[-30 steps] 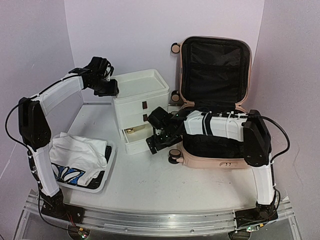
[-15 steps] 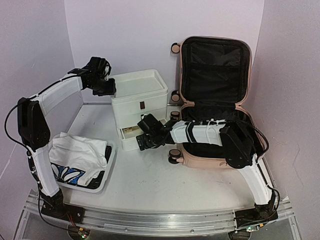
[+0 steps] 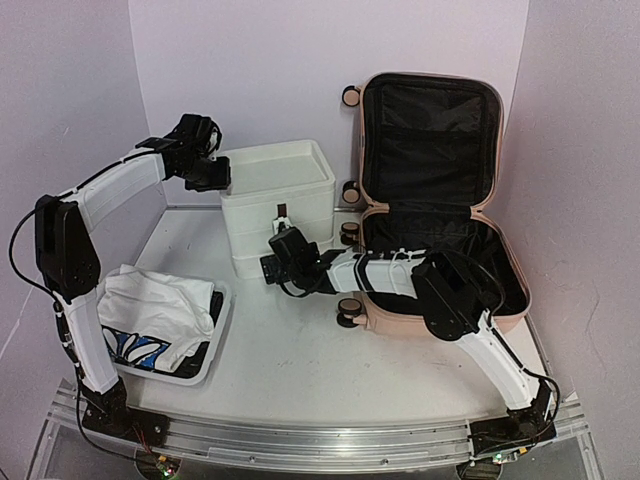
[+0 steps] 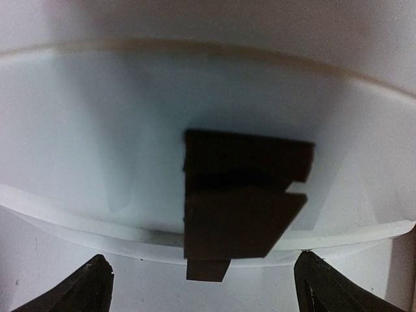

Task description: Open, take out, and arrange the luggage

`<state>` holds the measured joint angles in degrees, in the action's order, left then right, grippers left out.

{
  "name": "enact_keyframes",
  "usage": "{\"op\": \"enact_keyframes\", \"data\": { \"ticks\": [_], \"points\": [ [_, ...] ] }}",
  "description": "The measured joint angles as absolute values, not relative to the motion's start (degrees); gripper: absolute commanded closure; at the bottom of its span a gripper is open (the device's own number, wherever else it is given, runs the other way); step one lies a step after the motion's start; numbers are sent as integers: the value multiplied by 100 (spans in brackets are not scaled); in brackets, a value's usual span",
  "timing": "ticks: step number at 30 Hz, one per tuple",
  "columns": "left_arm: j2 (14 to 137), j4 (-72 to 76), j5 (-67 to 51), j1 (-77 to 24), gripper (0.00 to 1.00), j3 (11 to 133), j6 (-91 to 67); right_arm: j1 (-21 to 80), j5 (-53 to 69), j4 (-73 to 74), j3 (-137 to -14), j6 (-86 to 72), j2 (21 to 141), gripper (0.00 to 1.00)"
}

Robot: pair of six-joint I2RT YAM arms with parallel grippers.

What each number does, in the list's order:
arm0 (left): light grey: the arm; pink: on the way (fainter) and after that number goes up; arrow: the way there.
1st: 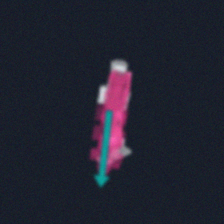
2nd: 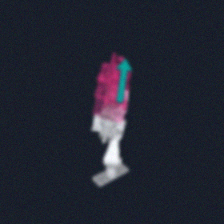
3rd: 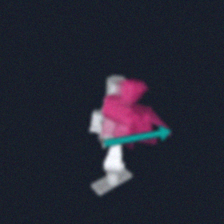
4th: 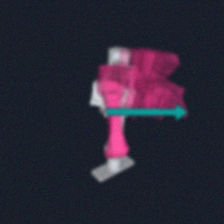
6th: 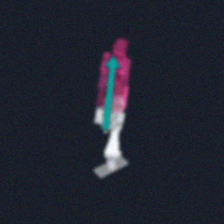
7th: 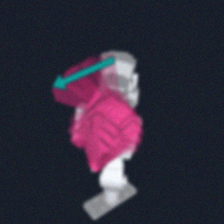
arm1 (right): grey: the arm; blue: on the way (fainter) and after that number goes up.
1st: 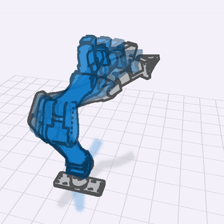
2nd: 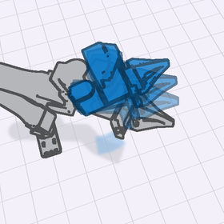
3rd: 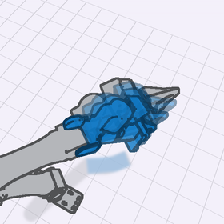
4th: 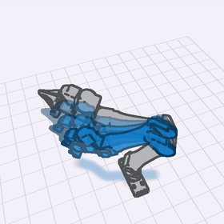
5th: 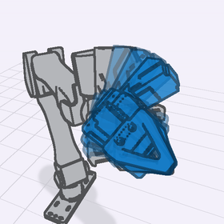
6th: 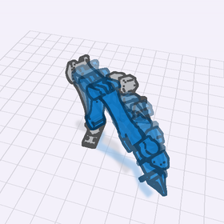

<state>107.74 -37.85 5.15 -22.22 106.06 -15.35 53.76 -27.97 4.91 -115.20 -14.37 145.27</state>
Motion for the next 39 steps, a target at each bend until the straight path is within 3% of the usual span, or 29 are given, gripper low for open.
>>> {"op": "enact_keyframes", "data": {
  "ticks": [12, 26, 32, 39],
  "points": [
    [10718, -3492, 875, -2224, 79, 10409, -1612, 5376, -2956, -235, -11928, -1264, 15028, 2],
    [10313, -3439, 1551, -2220, 84, 9896, -1706, 5341, -1752, -497, -11990, -1310, 15168, 2],
    [10086, -3472, 1712, -2062, 84, 9640, -1708, 5339, -1481, -436, -11996, -1343, 15172, 2],
    [9760, -3623, 1673, -1678, 77, 9325, -1533, 5319, -1433, -368, -11601, -1319, 15017, 2]
  ]
}}
